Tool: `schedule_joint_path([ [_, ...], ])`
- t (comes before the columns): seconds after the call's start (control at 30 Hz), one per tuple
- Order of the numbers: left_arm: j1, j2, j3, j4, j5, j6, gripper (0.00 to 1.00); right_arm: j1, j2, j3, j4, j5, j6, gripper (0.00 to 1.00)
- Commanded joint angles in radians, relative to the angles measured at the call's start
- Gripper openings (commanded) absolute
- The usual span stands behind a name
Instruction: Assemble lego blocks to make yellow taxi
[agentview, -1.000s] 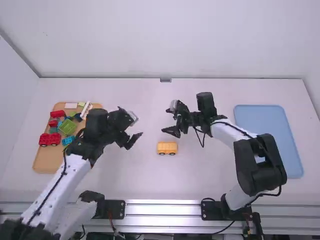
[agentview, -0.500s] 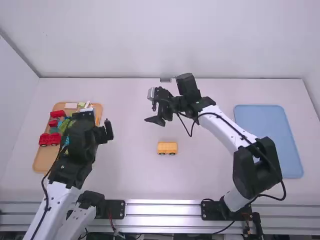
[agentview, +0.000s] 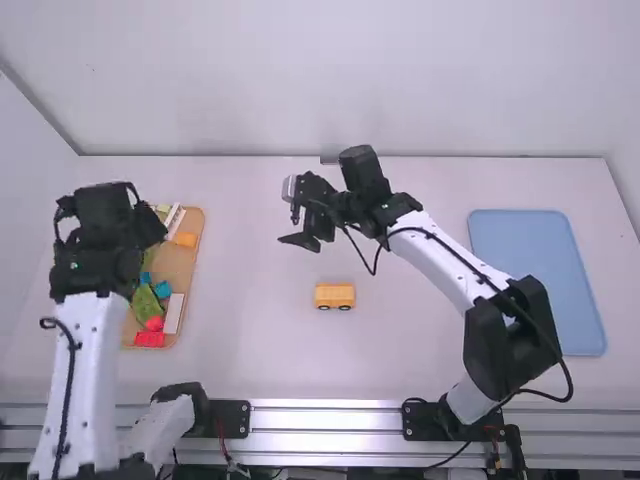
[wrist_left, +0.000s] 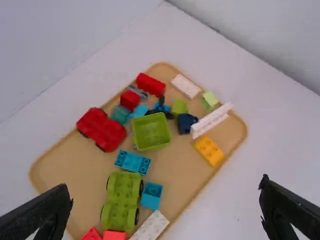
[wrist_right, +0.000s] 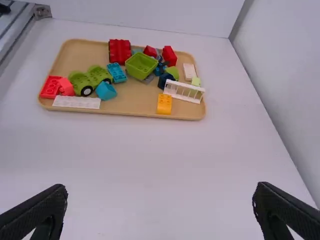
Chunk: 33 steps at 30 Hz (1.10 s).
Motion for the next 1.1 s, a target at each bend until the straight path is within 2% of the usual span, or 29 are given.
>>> schedule_joint_path([
  [0.0, 0.029, 0.113, 0.093, -0.021, 0.141, 0.05, 0.99, 0.002, -0.005, 0.03, 0.005, 0.05, 0.005, 0.99],
  [0.07, 0.028, 0.213, 0.173, -0.063, 0.19, 0.084, 0.99, 0.002, -0.005, 0.03, 0.005, 0.049, 0.001, 0.99],
  [0.23, 0.004, 0.478, 0.371, -0.203, 0.196, 0.119, 0.99, -0.001, -0.005, 0.03, 0.005, 0.066, 0.005, 0.99],
  [0.5, 0.002, 0.826, 0.586, -0.324, 0.233, 0.119, 0.99, -0.016, -0.005, 0.029, -0.006, 0.132, 0.004, 0.99],
  [0.77, 0.004, 1.062, 0.692, -0.367, 0.232, 0.017, 0.99, -0.059, -0.005, 0.02, -0.008, 0.126, 0.013, 0.99],
  [0.9, 0.004, 1.131, 0.691, -0.359, 0.232, -0.114, 0.99, -0.071, -0.005, 0.02, -0.011, 0.123, 0.03, 0.99],
  [1.07, 0.016, 1.176, 0.69, -0.327, 0.243, -0.175, 0.99, -0.071, -0.005, 0.019, -0.031, 0.129, 0.021, 0.99],
])
